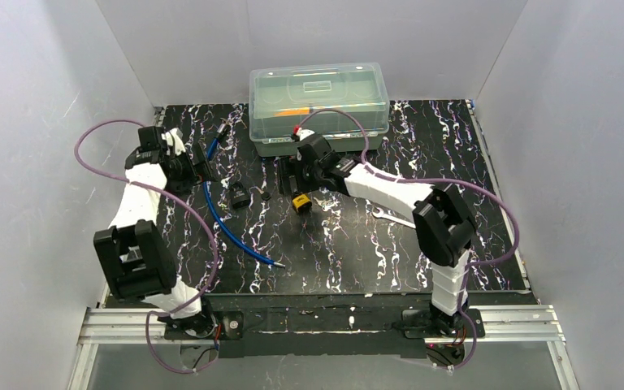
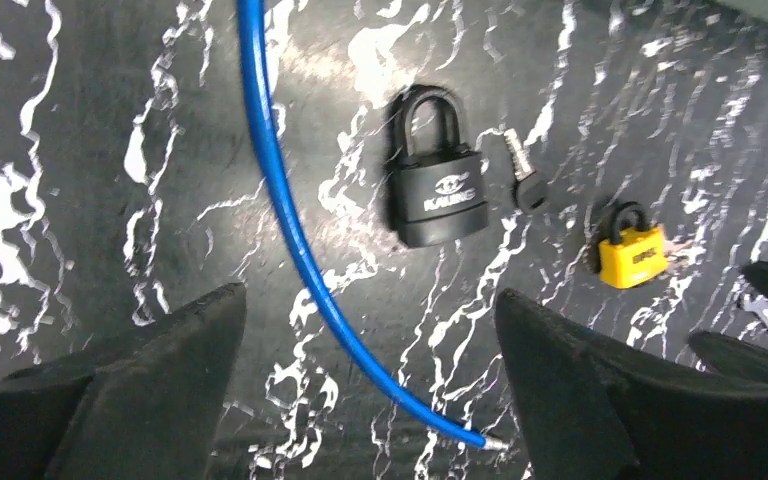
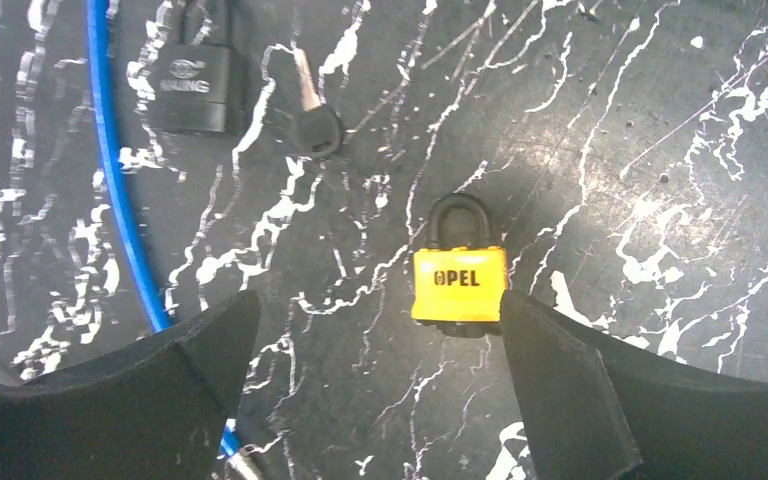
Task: Lock with the key
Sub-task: Place the lock at the center of the board, then pick up the lock from the center of the board.
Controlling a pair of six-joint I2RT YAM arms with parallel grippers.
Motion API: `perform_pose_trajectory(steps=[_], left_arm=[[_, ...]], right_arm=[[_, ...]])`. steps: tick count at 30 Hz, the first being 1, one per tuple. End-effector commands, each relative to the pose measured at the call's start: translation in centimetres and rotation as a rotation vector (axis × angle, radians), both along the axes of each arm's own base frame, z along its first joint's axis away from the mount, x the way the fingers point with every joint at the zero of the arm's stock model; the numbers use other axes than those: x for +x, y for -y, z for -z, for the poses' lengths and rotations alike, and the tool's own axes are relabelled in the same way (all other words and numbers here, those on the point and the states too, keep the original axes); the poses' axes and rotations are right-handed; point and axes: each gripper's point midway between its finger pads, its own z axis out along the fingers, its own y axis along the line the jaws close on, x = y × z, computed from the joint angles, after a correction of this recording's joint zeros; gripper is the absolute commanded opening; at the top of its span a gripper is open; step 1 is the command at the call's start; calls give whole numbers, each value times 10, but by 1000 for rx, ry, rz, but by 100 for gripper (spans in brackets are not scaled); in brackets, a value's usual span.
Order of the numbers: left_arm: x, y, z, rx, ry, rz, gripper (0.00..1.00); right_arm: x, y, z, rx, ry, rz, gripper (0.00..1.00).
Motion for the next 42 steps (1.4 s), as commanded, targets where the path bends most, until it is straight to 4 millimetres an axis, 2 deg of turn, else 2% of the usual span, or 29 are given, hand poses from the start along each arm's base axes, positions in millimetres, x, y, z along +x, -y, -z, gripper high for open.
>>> perform_pose_trajectory(steps=[1, 2, 3, 7, 11, 17, 24, 28, 33, 38, 42], left_arm=[[51, -34, 12, 137, 7, 16, 77], [62, -34, 16, 148, 3, 36, 75], [72, -35, 19, 158, 4, 54, 74], [109, -34, 24, 217, 35, 177, 74], [145, -34, 41, 262, 25, 245, 74], [185, -43, 63, 311, 27, 286, 75], [211, -34, 88, 328, 22, 344, 75], [221, -31, 105, 352, 11, 350, 73], [234, -29, 110, 354, 14, 341, 61], [231, -27, 115, 408, -16, 367, 42], [225, -28, 120, 443, -53, 392, 31]], right_arm=[[-20, -2, -92, 185, 35, -15, 98], [-24, 0, -113, 223, 58, -20, 98], [-26, 1, -125, 246, 69, -23, 98], [-37, 4, -158, 326, 72, -25, 98], [-42, 8, -169, 380, 21, -16, 98], [-39, 16, -176, 427, -29, -1, 98], [-29, 24, -161, 517, -180, 38, 98], [-25, 30, -164, 527, -184, 43, 98], [-20, 34, -153, 508, -164, 24, 98], [-22, 39, -132, 486, -141, -27, 98], [-25, 42, -122, 440, -84, -96, 98]])
